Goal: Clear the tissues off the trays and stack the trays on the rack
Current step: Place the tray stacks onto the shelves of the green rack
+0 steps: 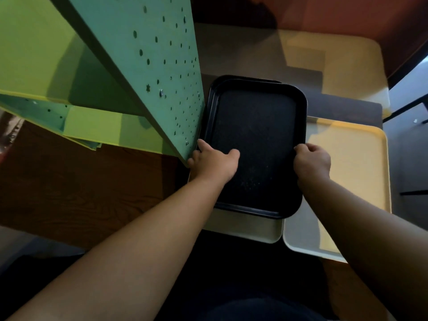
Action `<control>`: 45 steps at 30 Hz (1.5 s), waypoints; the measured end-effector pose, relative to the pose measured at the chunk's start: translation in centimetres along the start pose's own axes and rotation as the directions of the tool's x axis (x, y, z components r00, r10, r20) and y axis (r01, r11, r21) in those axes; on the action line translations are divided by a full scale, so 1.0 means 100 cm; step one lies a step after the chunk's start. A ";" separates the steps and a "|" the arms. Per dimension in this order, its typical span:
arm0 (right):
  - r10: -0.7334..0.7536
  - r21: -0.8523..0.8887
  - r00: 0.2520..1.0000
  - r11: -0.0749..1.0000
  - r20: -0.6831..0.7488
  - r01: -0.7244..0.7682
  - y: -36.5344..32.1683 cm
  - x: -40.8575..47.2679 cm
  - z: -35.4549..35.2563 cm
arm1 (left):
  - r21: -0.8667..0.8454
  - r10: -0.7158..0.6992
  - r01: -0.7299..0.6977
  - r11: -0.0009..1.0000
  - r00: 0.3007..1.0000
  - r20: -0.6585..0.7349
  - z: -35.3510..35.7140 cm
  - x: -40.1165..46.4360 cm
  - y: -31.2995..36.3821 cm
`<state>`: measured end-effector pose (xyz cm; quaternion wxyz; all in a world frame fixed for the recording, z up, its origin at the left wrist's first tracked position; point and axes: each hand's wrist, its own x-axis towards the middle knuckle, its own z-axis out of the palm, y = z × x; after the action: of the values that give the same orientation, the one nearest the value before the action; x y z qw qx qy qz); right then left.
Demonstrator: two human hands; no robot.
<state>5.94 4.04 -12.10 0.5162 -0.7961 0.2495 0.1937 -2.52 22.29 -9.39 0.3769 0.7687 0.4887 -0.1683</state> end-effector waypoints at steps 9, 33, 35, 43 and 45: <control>-0.031 -0.105 0.999 0.994 0.028 0.033 -0.010 0.026 0.025 | 0.099 0.015 -0.009 0.995 0.998 -0.061 0.011 0.023 0.002; 0.138 -0.144 0.966 0.984 0.217 -0.109 -0.035 0.020 0.003 | 0.132 -0.053 0.055 0.990 0.998 -0.022 0.011 0.022 0.005; 0.135 -0.125 0.962 0.986 0.237 -0.108 -0.035 0.015 -0.001 | 0.147 -0.032 0.033 0.989 0.999 -0.014 0.008 0.017 0.001; 0.084 -0.166 0.970 0.985 0.228 -0.047 -0.035 -0.010 -0.043 | -0.085 0.093 -0.078 0.993 0.978 0.186 -0.019 -0.002 -0.027; 0.100 -0.167 0.973 0.984 0.209 -0.066 -0.029 -0.016 -0.057 | -0.110 0.095 -0.073 0.991 0.973 0.210 -0.024 -0.004 -0.032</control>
<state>6.69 0.11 -6.88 0.4664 -0.7978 0.2086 0.3201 -5.78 24.61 -8.89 0.4727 0.7460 0.4198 -0.2093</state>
